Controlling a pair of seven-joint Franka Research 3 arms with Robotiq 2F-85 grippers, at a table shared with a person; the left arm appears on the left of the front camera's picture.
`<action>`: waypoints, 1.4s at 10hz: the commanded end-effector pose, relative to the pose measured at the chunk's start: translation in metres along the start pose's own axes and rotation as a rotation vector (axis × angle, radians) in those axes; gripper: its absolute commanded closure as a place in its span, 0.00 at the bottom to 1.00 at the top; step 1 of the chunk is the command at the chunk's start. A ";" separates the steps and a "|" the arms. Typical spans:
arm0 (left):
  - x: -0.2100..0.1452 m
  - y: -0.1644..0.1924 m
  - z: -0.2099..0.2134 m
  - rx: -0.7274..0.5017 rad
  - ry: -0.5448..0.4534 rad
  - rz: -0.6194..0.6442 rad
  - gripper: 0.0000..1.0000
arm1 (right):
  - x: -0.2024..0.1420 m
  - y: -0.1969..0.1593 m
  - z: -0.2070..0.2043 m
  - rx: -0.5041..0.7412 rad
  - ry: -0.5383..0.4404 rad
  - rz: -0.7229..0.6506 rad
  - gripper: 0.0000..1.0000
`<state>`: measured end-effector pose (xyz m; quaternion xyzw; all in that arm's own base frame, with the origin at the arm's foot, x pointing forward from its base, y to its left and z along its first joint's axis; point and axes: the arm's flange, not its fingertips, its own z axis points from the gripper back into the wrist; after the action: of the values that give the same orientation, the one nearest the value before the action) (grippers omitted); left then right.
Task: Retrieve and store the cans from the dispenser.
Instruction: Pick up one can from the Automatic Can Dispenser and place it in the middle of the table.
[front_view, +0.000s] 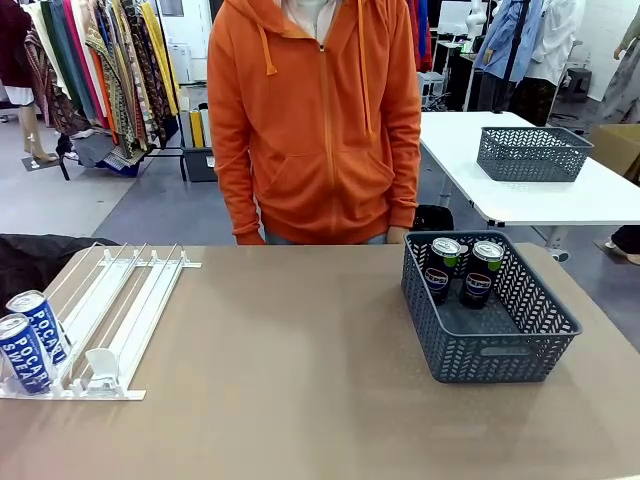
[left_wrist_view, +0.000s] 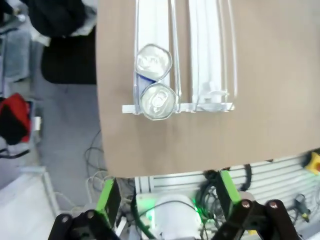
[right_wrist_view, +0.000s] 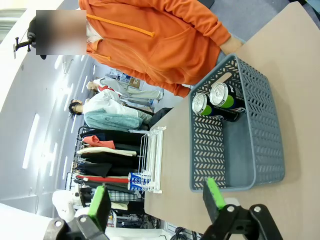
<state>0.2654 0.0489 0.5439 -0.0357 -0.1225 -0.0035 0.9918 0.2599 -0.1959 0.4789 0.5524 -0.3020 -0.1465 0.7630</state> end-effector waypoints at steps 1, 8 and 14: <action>0.000 -0.002 -0.001 0.037 0.006 0.002 0.00 | 0.003 0.003 -0.001 0.020 -0.017 0.002 0.00; 0.020 0.014 -0.090 -0.006 0.180 0.064 0.00 | 0.003 0.003 -0.001 0.020 -0.017 0.002 0.00; 0.032 0.002 -0.165 0.042 0.189 0.098 0.00 | 0.003 0.003 -0.001 0.020 -0.017 0.002 0.00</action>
<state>0.3639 0.0500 0.4243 -0.0363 -0.0264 0.0343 0.9984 0.2598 -0.1959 0.4790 0.5523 -0.3022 -0.1464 0.7630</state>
